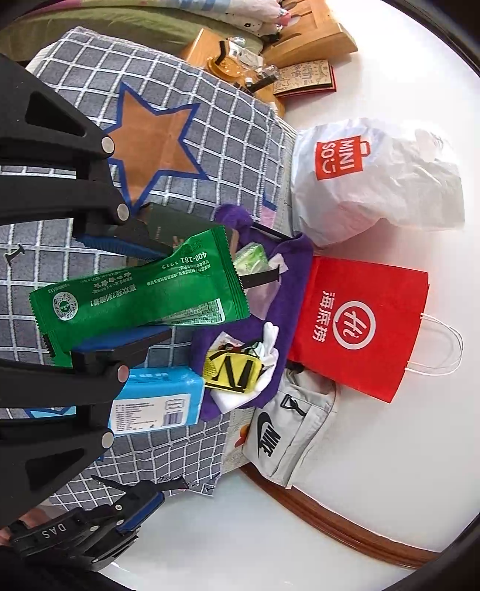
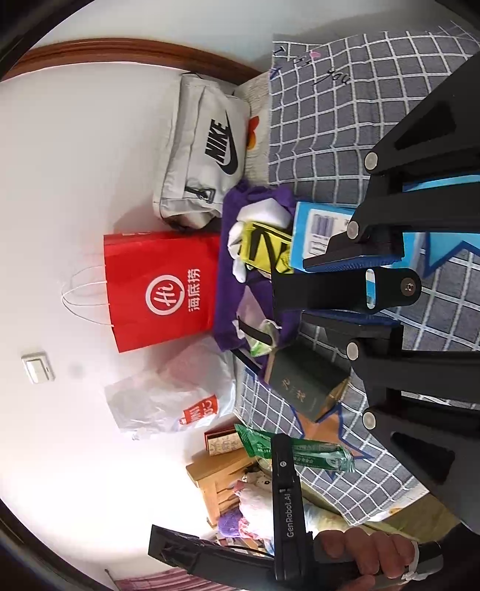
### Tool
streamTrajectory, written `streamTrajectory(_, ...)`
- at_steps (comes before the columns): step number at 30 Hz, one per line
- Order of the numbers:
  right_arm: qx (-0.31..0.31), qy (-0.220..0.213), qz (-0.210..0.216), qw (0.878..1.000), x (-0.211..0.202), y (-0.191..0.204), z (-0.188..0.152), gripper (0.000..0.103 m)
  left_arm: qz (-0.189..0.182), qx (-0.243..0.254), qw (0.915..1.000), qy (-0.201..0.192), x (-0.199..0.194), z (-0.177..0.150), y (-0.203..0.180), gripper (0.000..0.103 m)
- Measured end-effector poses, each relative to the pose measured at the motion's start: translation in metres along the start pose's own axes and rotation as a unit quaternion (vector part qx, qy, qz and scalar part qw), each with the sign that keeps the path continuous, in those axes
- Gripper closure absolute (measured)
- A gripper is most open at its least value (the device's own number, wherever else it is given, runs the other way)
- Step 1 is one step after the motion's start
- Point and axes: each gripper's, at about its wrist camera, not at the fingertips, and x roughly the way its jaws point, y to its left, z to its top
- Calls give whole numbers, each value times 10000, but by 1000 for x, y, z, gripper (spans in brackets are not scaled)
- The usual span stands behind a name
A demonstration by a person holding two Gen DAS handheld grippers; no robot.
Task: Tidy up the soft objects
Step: 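Carry the strap piece with the right tool while the left tool carries the green packet to the towel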
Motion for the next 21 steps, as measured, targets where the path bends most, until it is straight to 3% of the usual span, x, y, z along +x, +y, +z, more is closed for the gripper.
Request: streamTrajectory(21, 174, -29, -239, 9996, 61, -27, 57, 83, -75, -11, 9999, -85, 49, 67, 11, 69)
